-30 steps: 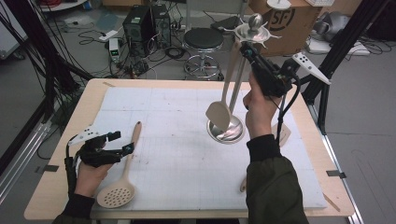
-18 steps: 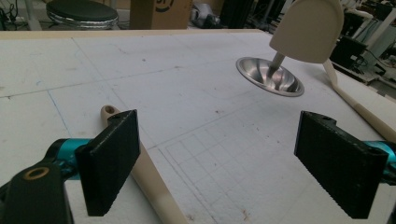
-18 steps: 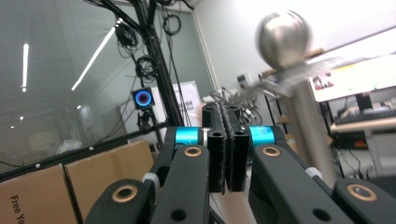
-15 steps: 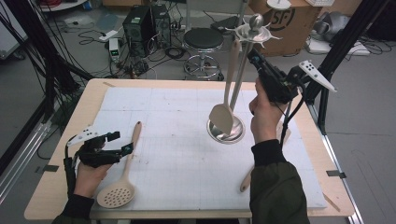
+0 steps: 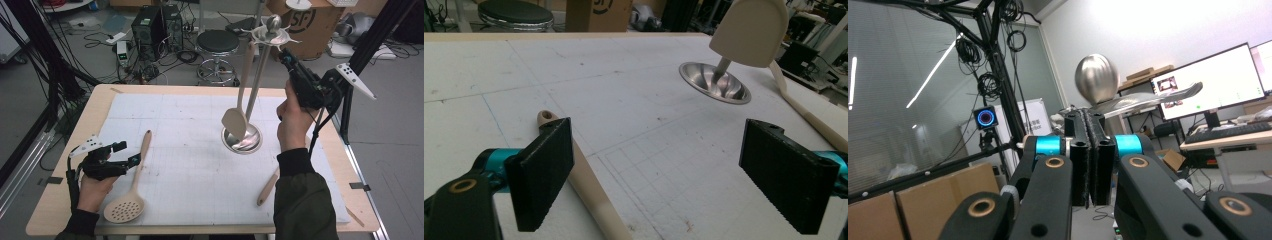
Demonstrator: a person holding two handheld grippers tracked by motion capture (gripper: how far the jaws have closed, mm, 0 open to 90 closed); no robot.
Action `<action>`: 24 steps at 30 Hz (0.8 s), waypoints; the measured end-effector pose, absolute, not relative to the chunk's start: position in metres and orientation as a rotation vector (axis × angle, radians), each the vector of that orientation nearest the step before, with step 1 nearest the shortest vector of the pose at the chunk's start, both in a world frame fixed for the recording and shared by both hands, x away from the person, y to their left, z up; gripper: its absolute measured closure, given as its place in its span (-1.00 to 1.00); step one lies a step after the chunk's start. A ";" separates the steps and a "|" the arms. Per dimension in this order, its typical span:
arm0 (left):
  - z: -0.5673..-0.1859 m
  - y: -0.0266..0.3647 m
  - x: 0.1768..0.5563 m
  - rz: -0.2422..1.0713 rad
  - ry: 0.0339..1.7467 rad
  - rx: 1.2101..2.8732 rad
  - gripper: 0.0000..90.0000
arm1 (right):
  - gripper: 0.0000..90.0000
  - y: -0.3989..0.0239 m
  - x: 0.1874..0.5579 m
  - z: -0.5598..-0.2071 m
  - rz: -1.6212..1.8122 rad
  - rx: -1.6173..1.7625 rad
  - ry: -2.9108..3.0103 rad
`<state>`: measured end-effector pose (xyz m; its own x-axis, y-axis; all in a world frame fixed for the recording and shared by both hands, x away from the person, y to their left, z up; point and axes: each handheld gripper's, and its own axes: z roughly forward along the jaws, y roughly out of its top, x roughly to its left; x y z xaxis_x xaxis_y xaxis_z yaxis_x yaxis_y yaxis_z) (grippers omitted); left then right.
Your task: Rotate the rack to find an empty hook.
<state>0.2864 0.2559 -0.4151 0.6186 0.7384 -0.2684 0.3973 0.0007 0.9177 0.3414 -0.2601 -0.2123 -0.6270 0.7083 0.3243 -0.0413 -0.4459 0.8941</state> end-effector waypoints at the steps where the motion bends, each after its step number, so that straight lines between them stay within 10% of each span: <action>1: -0.415 0.256 0.287 0.349 0.960 1.620 -0.67 | 0.99 -0.258 0.341 -0.212 2.113 0.976 1.283; 24: -0.414 0.258 0.287 0.351 0.962 1.607 -0.67 | 0.99 -0.218 0.345 -0.210 2.077 0.927 1.372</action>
<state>0.2874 0.2584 -0.4139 0.6161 0.7396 -0.2708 0.3918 0.0104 0.9200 0.3453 -0.2183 -0.2104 -0.6547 0.7048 0.2734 -0.0251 -0.3817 0.9239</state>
